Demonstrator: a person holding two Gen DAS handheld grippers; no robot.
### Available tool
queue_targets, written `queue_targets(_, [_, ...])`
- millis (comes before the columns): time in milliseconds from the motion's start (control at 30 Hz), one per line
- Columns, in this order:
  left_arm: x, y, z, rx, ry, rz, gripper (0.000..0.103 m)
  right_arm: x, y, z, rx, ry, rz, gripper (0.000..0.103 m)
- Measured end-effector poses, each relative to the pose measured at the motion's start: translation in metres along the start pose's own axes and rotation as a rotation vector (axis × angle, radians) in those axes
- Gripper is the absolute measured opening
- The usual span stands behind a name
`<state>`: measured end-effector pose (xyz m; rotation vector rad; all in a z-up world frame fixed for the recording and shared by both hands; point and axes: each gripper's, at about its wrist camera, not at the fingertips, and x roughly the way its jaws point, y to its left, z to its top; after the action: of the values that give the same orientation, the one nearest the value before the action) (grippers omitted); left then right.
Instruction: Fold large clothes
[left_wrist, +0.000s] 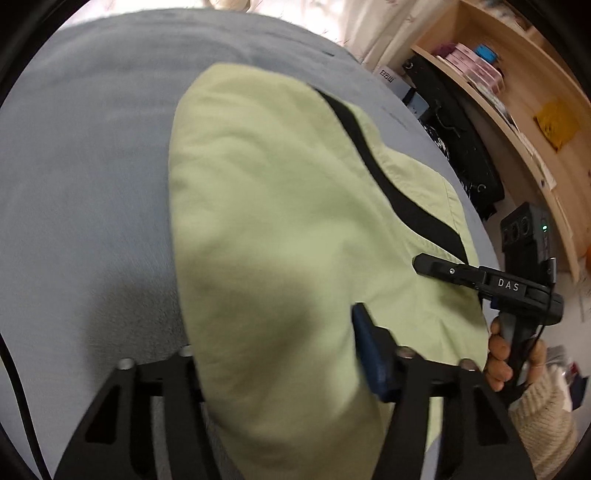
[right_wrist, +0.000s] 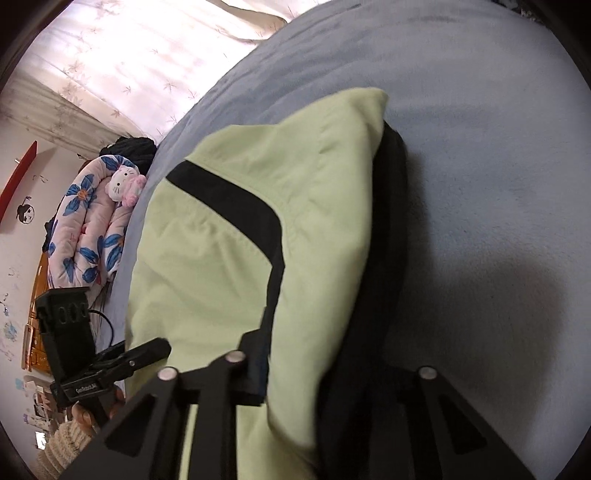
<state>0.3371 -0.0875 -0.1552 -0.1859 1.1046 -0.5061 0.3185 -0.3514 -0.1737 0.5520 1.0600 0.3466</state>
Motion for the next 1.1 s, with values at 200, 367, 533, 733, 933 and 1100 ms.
queue_targets(200, [-0.027,-0.02,0.0,0.056,-0.022,0.055,0.039,-0.018,0.025,-0.008,0.007,-0.028,-0.013,0.014])
queue_targets(367, [-0.06,-0.023,-0.009,0.083,-0.035,0.068,0.038,-0.036,0.065,-0.025,-0.029,-0.039,-0.029,0.012])
queue_targets(533, [-0.102,-0.011,-0.026,0.084,-0.056,0.081,0.037,-0.046,0.109,-0.051,-0.086,-0.028,-0.027,0.012])
queue_targets(733, [-0.162,0.034,-0.048,0.06,-0.089,0.108,0.037,-0.034,0.176,-0.076,-0.157,-0.007,0.006,0.012])
queue_targets(933, [-0.222,0.106,-0.051,0.014,-0.128,0.141,0.037,0.003,0.261,-0.073,-0.261,0.014,0.058,0.012])
queue_targets(1100, [-0.245,0.166,-0.022,-0.01,-0.158,0.179,0.038,0.044,0.321,-0.038,-0.321,0.01,0.088,0.012])
